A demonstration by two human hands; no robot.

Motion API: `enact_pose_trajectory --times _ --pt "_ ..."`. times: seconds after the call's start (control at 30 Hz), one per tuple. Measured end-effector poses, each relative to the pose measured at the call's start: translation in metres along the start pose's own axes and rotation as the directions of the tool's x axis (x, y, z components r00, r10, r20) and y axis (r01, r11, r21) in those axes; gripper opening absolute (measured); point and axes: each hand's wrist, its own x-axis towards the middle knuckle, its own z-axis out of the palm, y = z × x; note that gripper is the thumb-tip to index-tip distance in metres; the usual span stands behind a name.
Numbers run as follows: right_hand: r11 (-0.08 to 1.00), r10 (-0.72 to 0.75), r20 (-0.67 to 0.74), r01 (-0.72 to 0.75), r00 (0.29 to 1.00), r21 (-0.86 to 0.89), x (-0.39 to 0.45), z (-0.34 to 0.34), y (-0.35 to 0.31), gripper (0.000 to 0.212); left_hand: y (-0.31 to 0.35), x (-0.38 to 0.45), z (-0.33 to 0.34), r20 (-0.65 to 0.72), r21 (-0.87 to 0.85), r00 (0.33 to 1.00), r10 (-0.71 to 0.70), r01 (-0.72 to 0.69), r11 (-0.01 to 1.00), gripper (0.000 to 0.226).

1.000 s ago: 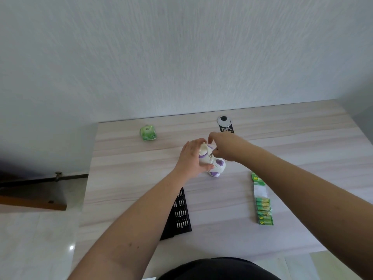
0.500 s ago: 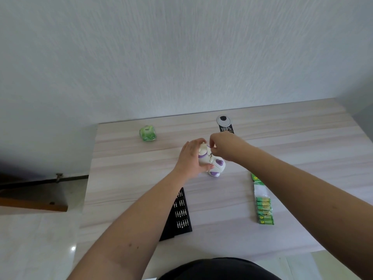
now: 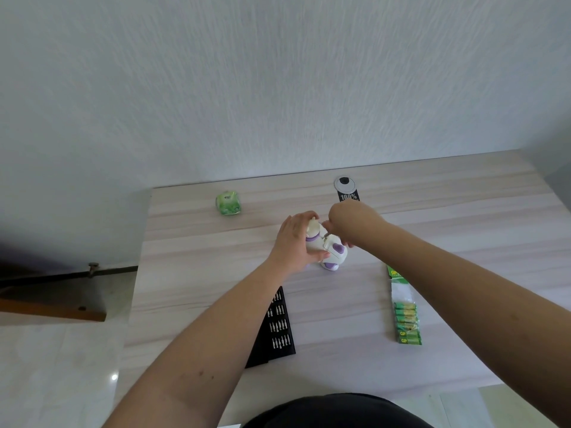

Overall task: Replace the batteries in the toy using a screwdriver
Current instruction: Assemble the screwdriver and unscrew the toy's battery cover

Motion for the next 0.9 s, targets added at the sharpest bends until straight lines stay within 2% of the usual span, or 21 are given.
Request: enact_pose_trajectory --times 0.13,0.23,0.57,0.9 --pt "0.996 -0.081 -0.032 0.080 0.996 -0.029 0.001 -0.002 0.001 0.031 0.001 0.000 0.000 -0.007 -0.013 1.000 -0.001 0.001 1.000 0.077" --pt "0.989 -0.144 -0.052 0.141 0.988 -0.054 0.001 -0.002 0.003 0.014 0.000 0.002 0.000 -0.017 -0.010 1.000 -0.001 0.001 1.000 0.074" --pt "0.979 -0.199 -0.080 0.195 0.977 -0.065 -0.002 0.003 0.009 0.025 0.000 0.003 0.000 0.026 0.010 0.999 -0.034 0.034 0.999 0.076" --pt "0.978 -0.140 -0.119 0.156 0.983 0.139 -0.007 0.005 0.025 0.012 0.000 0.001 -0.002 0.030 -0.007 0.999 -0.015 0.015 1.000 0.079"
